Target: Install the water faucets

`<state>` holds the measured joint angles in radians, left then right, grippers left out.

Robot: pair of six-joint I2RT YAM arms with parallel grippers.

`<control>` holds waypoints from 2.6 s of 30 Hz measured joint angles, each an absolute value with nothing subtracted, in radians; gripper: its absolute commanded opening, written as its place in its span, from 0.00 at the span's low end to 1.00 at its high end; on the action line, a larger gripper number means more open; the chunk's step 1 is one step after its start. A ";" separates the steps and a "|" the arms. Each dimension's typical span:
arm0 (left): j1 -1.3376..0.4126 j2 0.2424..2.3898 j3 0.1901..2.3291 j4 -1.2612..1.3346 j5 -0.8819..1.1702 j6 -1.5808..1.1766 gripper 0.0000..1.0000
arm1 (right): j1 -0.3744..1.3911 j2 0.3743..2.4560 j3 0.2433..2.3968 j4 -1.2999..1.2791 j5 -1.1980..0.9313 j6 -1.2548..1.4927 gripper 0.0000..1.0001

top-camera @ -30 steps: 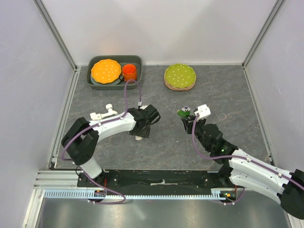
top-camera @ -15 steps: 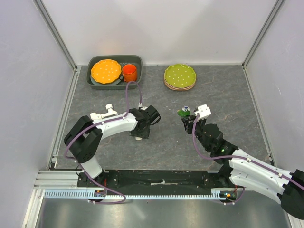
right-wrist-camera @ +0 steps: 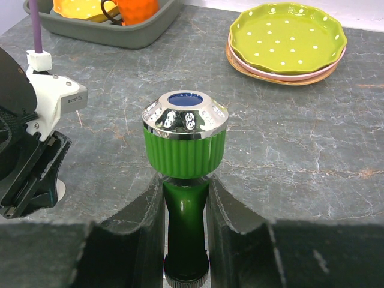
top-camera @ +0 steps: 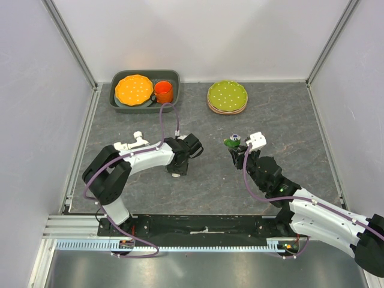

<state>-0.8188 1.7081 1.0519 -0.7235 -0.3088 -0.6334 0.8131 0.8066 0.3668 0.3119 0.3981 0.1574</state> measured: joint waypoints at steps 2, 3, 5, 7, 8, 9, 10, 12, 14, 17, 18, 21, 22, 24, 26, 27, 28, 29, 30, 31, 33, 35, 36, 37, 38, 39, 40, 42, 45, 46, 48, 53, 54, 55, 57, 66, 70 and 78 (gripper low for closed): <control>-0.817 1.701 1.046 -0.717 -0.309 -0.635 0.35 | 0.813 0.807 0.366 0.312 0.398 0.157 0.00; -0.814 1.692 1.036 -0.704 -0.308 -0.636 0.32 | 0.813 0.807 0.367 0.312 0.398 0.157 0.00; -0.806 1.662 1.011 -0.683 -0.302 -0.638 0.21 | 0.813 0.807 0.367 0.312 0.397 0.157 0.00; -0.790 1.611 0.978 -0.648 -0.284 -0.638 0.10 | 0.812 0.806 0.366 0.312 0.390 0.158 0.00; -0.781 1.583 0.964 -0.636 -0.277 -0.638 0.05 | 0.812 0.805 0.366 0.312 0.388 0.157 0.00; -0.766 1.543 0.944 -0.613 -0.260 -0.637 0.02 | 0.811 0.804 0.366 0.312 0.380 0.157 0.00; -0.749 1.500 0.927 -0.592 -0.246 -0.636 0.02 | 0.811 0.802 0.366 0.312 0.372 0.158 0.00; -0.710 1.409 0.899 -0.549 -0.202 -0.632 0.02 | 0.807 0.798 0.367 0.313 0.348 0.158 0.00; -0.659 1.319 0.879 -0.505 -0.150 -0.622 0.02 | 0.803 0.797 0.366 0.317 0.314 0.159 0.00; -0.548 1.209 0.862 -0.428 -0.016 -0.599 0.02 | 0.791 0.798 0.367 0.322 0.244 0.164 0.00; -0.504 1.180 0.860 -0.410 0.034 -0.591 0.02 | 0.785 0.799 0.368 0.323 0.220 0.166 0.00; -0.387 1.124 0.860 -0.347 0.197 -0.562 0.02 | 0.760 0.807 0.382 0.322 0.131 0.173 0.00; -0.353 1.116 0.860 -0.327 0.258 -0.555 0.02 | 0.751 0.811 0.390 0.323 0.102 0.175 0.00; -0.292 1.114 0.860 -0.276 0.401 -0.549 0.02 | 0.724 0.819 0.414 0.334 0.029 0.184 0.00; -0.246 1.121 0.850 -0.199 0.532 -0.553 0.02 | 0.702 0.822 0.434 0.354 -0.038 0.196 0.00; -0.224 1.127 0.840 -0.140 0.599 -0.561 0.02 | 0.686 0.824 0.442 0.369 -0.079 0.204 0.00; -0.208 1.134 0.826 -0.080 0.661 -0.583 0.02 | 0.673 0.829 0.451 0.389 -0.118 0.213 0.00; -0.194 1.143 0.809 -0.008 0.717 -0.611 0.02 | 0.661 0.835 0.463 0.404 -0.159 0.221 0.00; -0.181 1.154 0.788 0.064 0.766 -0.639 0.02 | 0.649 0.842 0.474 0.416 -0.192 0.228 0.00; -0.171 1.166 0.769 0.125 0.807 -0.667 0.02 | 0.635 0.852 0.487 0.429 -0.228 0.237 0.00; -0.154 1.185 0.746 0.209 0.870 -0.706 0.02 | 0.607 0.878 0.517 0.459 -0.301 0.256 0.00; -0.143 1.200 0.738 0.271 0.920 -0.732 0.02 | 0.582 0.904 0.536 0.505 -0.368 0.276 0.00; -0.140 1.202 0.735 0.302 0.937 -0.746 0.02 | 0.570 0.920 0.540 0.534 -0.399 0.287 0.00; -0.138 1.201 0.728 0.339 0.955 -0.759 0.02 | 0.561 0.937 0.543 0.566 -0.428 0.300 0.00; -0.136 1.198 0.717 0.376 0.973 -0.772 0.02 | 0.555 0.955 0.545 0.593 -0.450 0.314 0.00; -0.135 1.196 0.700 0.425 0.991 -0.791 0.02 | 0.548 0.984 0.545 0.632 -0.479 0.331 0.00; -0.135 1.194 0.686 0.454 1.004 -0.804 0.02 | 0.544 1.004 0.546 0.656 -0.495 0.344 0.00; -0.135 1.189 0.652 0.526 1.032 -0.842 0.02 | 0.539 1.055 0.546 0.717 -0.533 0.381 0.00; -0.134 1.188 0.599 0.666 1.068 -0.927 0.02 | 0.536 1.115 0.548 0.788 -0.579 0.414 0.00; -0.132 1.189 0.586 0.708 1.080 -0.958 0.02 | 0.535 1.132 0.553 0.803 -0.595 0.419 0.00; -0.130 1.200 0.560 0.827 1.110 -1.039 0.02 | 0.532 1.165 0.577 0.817 -0.630 0.428 0.00; -0.118 1.279 0.518 1.119 1.145 -1.254 0.02 | 0.526 1.234 0.728 0.787 -0.711 0.417 0.00; -0.113 1.305 0.517 1.160 1.149 -1.309 0.02 | 0.525 1.245 0.780 0.761 -0.728 0.403 0.00; -0.107 1.333 0.517 1.192 1.152 -1.360 0.02 | 0.525 1.250 0.811 0.746 -0.738 0.391 0.00; -0.093 1.384 0.516 1.222 1.153 -1.441 0.02 | 0.525 1.256 0.874 0.715 -0.767 0.369 0.00; -0.068 1.411 0.500 1.268 1.154 -1.560 0.02 | 0.526 1.271 0.813 0.775 -0.823 0.375 0.00; -0.068 1.411 0.500 1.275 1.155 -1.571 0.02 | 0.526 1.312 0.789 0.832 -0.851 0.408 0.00; -0.068 1.411 0.500 1.279 1.163 -1.579 0.02 | 0.526 1.336 0.789 0.860 -0.884 0.420 0.00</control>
